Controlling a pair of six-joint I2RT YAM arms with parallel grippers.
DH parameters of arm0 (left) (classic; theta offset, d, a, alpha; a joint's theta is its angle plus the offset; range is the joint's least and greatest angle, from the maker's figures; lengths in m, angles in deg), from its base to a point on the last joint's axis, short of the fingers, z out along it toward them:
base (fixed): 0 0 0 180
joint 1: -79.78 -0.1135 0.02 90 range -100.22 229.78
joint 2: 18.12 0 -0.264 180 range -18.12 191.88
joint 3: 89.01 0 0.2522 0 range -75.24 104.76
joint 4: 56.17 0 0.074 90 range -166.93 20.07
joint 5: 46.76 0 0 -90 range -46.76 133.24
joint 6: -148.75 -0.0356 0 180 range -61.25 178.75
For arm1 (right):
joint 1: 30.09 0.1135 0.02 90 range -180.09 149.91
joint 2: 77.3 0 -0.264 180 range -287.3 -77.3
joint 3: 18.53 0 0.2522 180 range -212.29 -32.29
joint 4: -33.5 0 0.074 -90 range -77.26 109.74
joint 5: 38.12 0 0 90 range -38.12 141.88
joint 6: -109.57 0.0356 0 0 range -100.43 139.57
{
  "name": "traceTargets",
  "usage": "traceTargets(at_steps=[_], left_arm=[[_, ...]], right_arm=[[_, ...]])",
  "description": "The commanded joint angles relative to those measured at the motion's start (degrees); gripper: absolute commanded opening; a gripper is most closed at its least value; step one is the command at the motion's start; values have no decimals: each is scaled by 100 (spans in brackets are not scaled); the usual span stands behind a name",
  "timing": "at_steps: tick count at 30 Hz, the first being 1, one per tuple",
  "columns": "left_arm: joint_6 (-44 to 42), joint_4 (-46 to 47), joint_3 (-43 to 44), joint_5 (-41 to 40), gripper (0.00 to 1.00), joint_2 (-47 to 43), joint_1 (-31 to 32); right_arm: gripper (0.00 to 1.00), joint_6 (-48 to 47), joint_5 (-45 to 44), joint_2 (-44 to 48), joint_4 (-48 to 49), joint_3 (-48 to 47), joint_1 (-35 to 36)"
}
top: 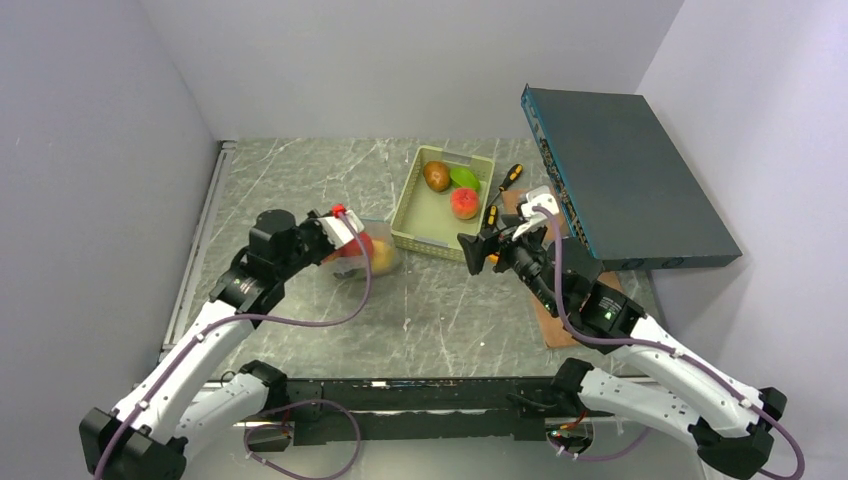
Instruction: Place the food in the zip-top bag and seal the zipper
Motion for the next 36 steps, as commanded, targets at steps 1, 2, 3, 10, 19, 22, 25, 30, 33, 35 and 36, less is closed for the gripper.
traceTargets(at_steps=[1,2,3,10,19,22,25,30,33,35,36], left_arm=[[-130,1189,-216,-781,0,-381,-457],[-122,1386,-309,-1006,0,-396,-578],[-98,1580,-378,-1297,0,-387,-706],[206,2126,-246,-2612,0,235,-1734],[76,2177,339,-4558,0,1517,-2687],[292,1794,705,-4710,0,1961,-2847],[784,1025,1190,-4449,0,2470,-2847],[1820,-354,2125,-3433,1,3391,-2819],[2039,-805,2466,-3266,4,3783,-2750],[2095,-973,2580,-3157,14,3846,-2747],[2134,-1033,2618,-3039,21,3835,-2600]], right_arm=[[100,50,-244,-123,123,25,21],[100,41,-243,-143,113,25,25],[100,40,-235,-155,119,36,30],[100,31,-185,-262,262,162,13],[100,-7,-129,-417,231,130,11],[100,-36,-150,-421,245,146,20],[100,-2,-119,-445,306,187,11],[100,95,0,-521,334,198,5],[100,127,10,-478,258,173,9],[100,120,-26,-407,228,183,5],[100,115,-43,-365,203,177,2]])
